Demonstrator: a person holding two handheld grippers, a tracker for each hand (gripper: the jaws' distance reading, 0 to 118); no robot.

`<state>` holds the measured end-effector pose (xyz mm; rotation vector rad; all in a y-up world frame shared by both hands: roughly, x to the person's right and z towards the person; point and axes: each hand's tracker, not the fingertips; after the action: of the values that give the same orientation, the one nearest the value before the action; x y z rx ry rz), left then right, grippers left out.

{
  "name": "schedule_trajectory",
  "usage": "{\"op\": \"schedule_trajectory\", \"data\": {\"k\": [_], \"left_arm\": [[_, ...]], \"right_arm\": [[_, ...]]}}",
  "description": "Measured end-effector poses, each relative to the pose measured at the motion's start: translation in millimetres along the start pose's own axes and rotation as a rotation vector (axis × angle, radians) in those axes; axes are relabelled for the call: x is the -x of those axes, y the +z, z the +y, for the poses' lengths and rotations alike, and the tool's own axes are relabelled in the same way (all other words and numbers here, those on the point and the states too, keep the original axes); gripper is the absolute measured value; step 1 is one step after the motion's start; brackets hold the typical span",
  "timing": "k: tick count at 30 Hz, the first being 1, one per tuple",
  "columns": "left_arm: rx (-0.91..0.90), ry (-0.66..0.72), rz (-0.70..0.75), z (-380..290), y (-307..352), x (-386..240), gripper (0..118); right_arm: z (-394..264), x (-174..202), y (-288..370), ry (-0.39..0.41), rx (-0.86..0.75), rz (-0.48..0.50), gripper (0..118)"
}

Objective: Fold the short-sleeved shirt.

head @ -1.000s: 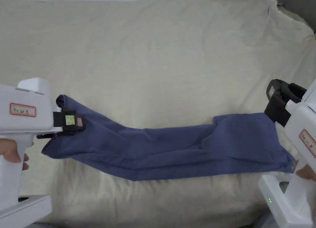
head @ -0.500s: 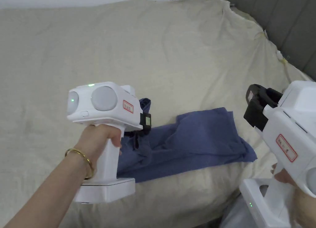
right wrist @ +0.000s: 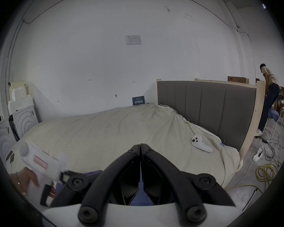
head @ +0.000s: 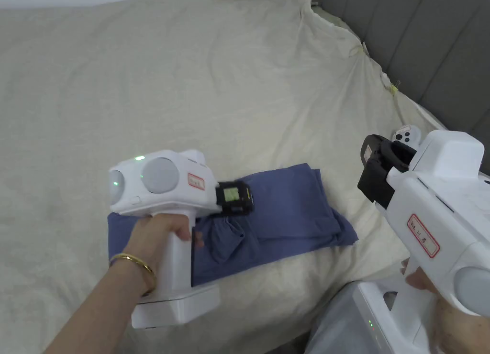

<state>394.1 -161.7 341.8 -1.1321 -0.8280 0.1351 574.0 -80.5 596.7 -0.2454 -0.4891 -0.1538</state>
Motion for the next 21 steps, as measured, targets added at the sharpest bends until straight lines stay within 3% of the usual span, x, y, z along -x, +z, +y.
{"op": "schedule_trajectory", "data": {"k": [2,4,8,9,13,21], "left_arm": [[-0.123,0.000,0.019,3,29,5,98],[-0.224,-0.037,0.108,2,45,11,86],[-0.275,-0.214,0.322,-21,45,17,11],[-0.264,-0.215,0.339,-27,38,21,2],[-0.165,-0.108,0.246,-51,12,25,0],[-0.082,-0.233,0.220,-90,-48,-19,0]], "right_arm": [[0,0,0,-0.002,-0.003,0.002,0],[-1,0,0,-0.001,-0.007,0.007,0],[-2,1,0,0.004,-0.007,0.020,0],[-2,1,0,0.004,-0.008,0.023,0],[-5,0,0,-0.007,-0.005,0.028,0],[-12,-14,5,-0.018,0.014,0.005,0]]}}
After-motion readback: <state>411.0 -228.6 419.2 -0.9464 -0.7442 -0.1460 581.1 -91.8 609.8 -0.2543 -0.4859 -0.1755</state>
